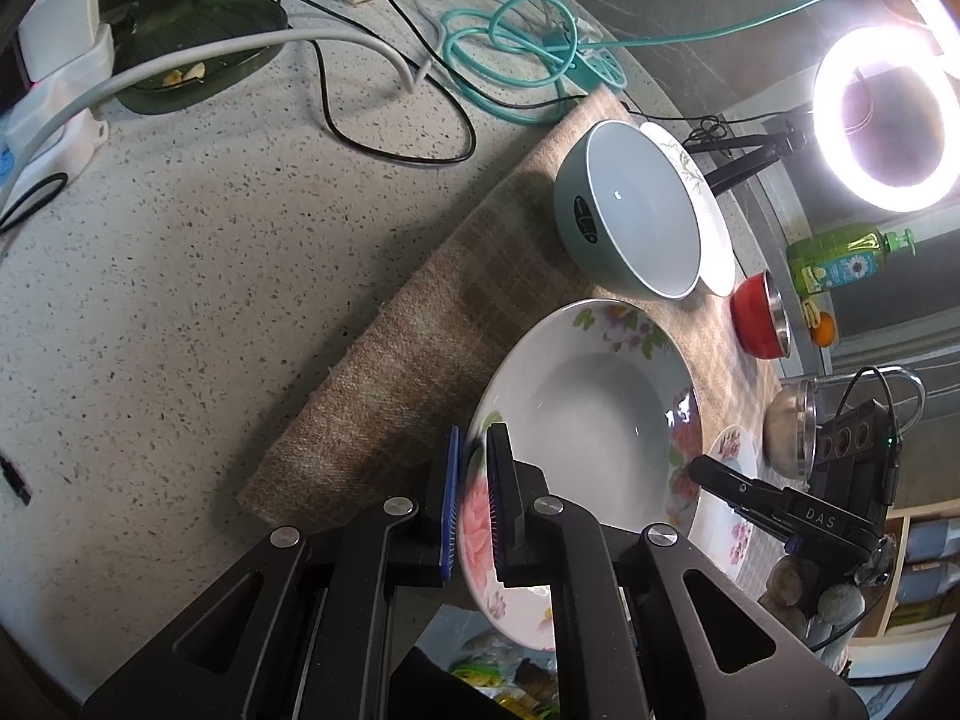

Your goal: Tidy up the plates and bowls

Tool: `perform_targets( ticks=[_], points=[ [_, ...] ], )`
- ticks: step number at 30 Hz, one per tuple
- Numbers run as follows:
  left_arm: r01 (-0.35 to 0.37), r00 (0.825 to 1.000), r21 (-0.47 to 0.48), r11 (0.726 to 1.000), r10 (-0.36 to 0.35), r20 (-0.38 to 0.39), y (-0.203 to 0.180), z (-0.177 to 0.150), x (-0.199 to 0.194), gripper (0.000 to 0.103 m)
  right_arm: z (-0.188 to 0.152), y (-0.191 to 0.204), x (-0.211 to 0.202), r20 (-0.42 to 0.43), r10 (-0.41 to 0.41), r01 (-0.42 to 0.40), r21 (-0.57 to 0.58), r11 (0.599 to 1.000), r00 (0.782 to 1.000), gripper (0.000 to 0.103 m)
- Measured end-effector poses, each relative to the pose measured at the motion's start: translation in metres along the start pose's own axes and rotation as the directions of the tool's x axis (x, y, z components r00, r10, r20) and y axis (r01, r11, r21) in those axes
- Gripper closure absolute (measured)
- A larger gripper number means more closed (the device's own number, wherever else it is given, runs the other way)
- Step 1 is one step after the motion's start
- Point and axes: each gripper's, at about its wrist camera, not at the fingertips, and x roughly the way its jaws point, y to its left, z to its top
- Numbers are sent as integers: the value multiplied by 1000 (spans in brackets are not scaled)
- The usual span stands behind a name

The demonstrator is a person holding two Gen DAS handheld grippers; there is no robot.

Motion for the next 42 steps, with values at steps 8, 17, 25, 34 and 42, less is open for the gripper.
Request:
perform_targets(
  ticks=[8, 17, 25, 34, 42],
  points=[
    [10, 1000, 21, 1000, -10, 18, -9, 3, -8, 96, -3, 1, -12, 23, 15, -16, 5, 1000, 1000, 97],
    [30, 999, 63, 998, -31, 14, -29, 4, -7, 96, -9, -11, -31, 57, 18, -20, 34, 999, 998, 97],
    [51, 999, 109, 993, -51, -4, -53, 5, 0, 96, -15, -27, -53, 97, 13, -19, 68, 997, 995, 97],
    [78, 997, 166, 983, -75, -27, -86, 3, 10, 96, -25, -50, -77, 138, -1, -15, 118, 993, 990, 97],
    [106, 993, 214, 971, -94, -66, -115, -4, 27, 96, -39, -77, -98, 172, -23, -7, 175, 985, 985, 97]
  ],
)
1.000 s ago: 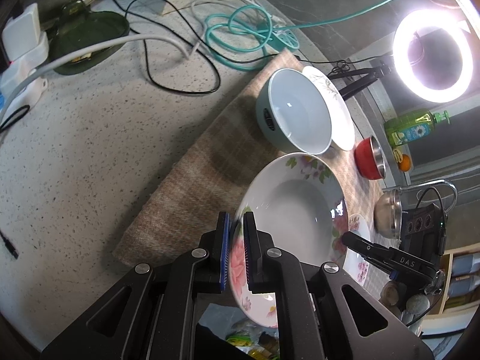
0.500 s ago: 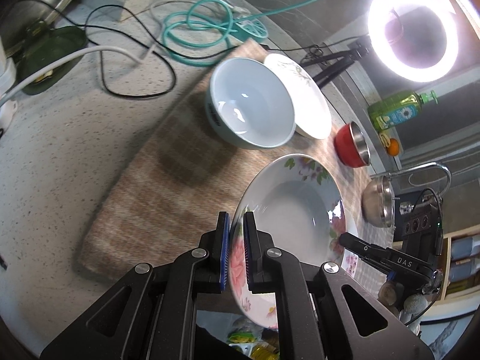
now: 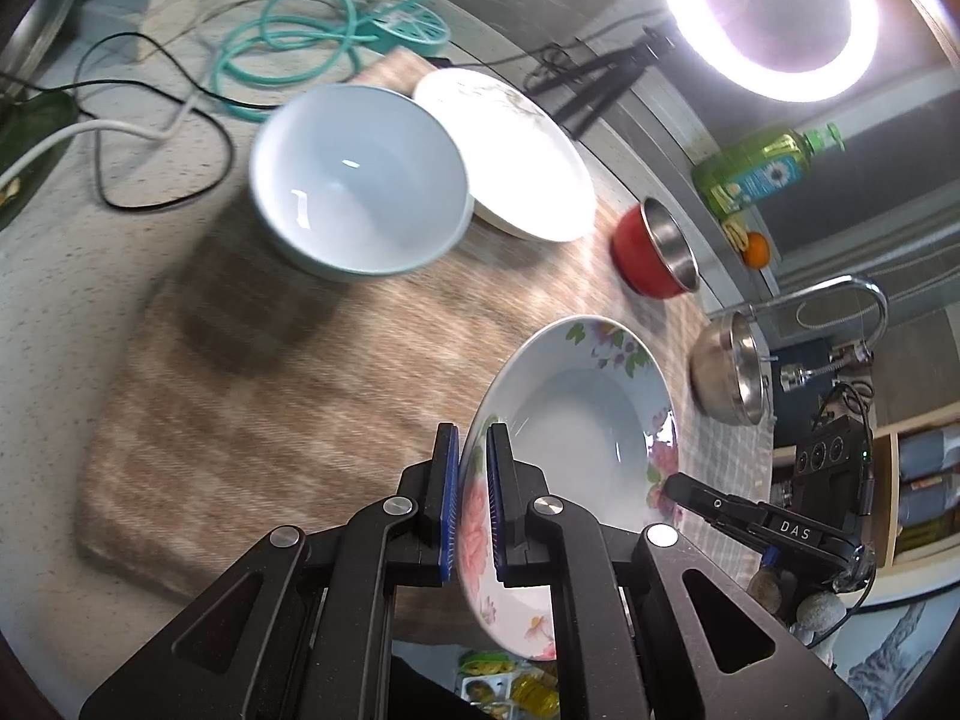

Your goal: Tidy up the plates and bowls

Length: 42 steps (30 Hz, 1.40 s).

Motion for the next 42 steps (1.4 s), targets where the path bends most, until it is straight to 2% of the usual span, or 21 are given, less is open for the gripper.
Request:
perform_targets(
  ticks=[15, 42],
  points=[
    [23, 998, 60, 998, -19, -66, -38, -8, 33, 96, -12, -41, -28, 49, -23, 19, 81, 997, 999, 97],
    [20, 993, 120, 993, -5, -121, -64, -22, 65, 96, -24, -87, -46, 64, -53, 43, 150, 988, 997, 97]
  ],
)
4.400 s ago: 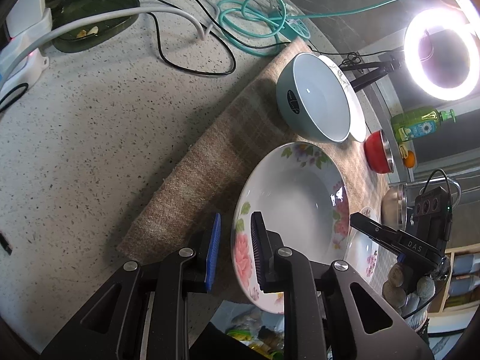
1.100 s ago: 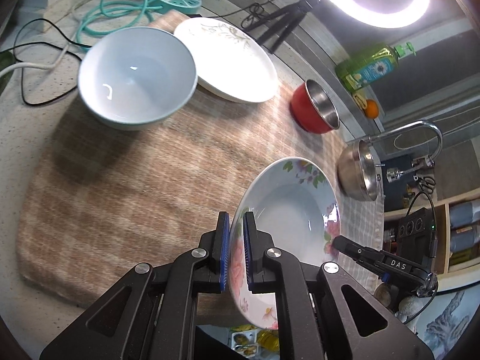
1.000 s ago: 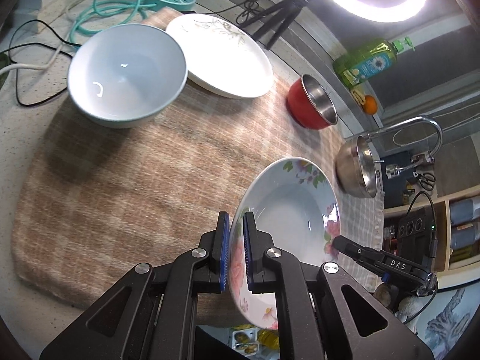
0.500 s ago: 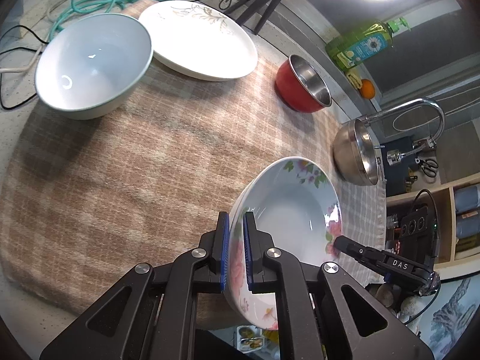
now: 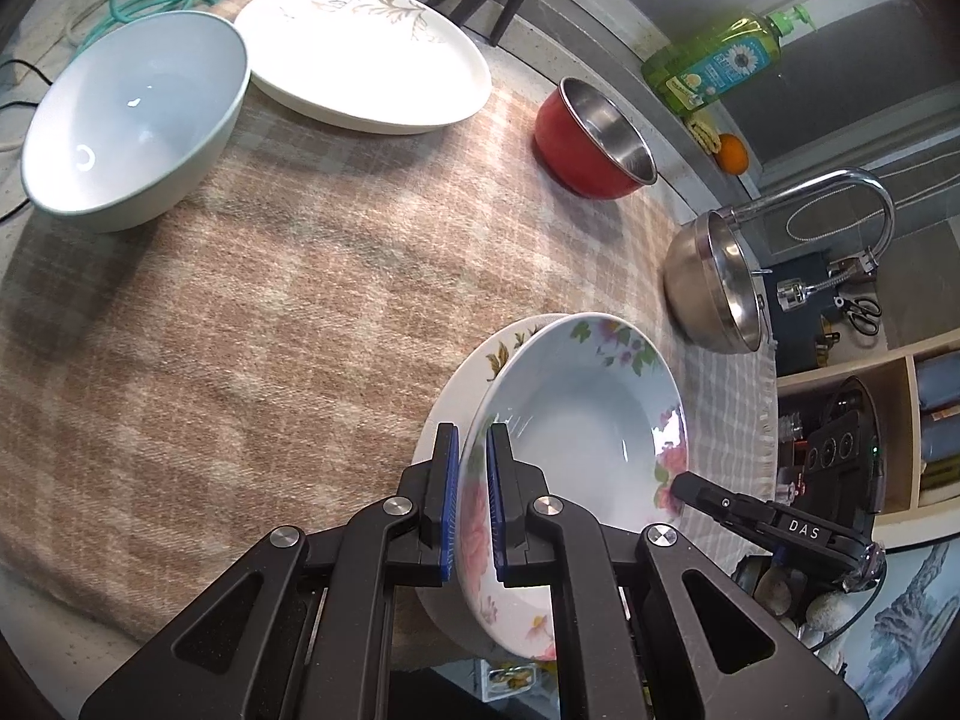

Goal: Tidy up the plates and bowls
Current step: 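Hold the rose plate seated on the pink-flower plate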

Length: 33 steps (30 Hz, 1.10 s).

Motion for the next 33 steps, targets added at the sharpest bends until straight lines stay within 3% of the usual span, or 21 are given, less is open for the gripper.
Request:
perform_targets(
  ticks=[33],
  points=[
    [-16, 999, 6, 1000, 16, -30, 1, -3, 14, 96, -1, -6, 5, -11, -18, 18, 14, 1000, 1000, 97]
  ],
)
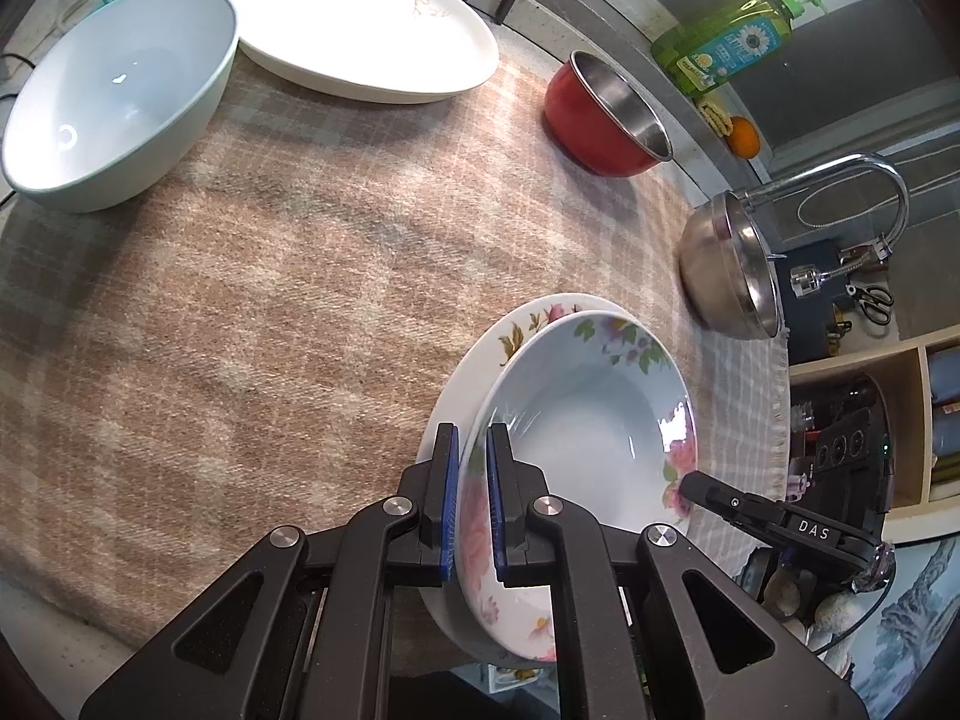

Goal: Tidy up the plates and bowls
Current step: 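Hold the rose plate seated on the pink-flower plate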

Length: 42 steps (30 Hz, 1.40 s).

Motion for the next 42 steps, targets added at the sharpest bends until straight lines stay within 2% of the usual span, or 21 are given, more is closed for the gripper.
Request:
perform_targets(
  ticks=[25, 28, 42],
  points=[
    [-3, 1000, 39, 999, 3, -12, -3, -1, 1, 96, -1, 4, 0, 10, -26, 26, -15, 1000, 1000, 94],
    [-4, 1000, 41, 999, 5, -9, -3, -1, 1, 92, -2, 4, 0, 10, -27, 27, -17, 999, 1000, 93],
    [-18, 999, 33, 999, 16, 49, -3, -3, -18, 92, -6, 7, -19, 65, -52, 56, -64, 996, 997, 90]
  ],
)
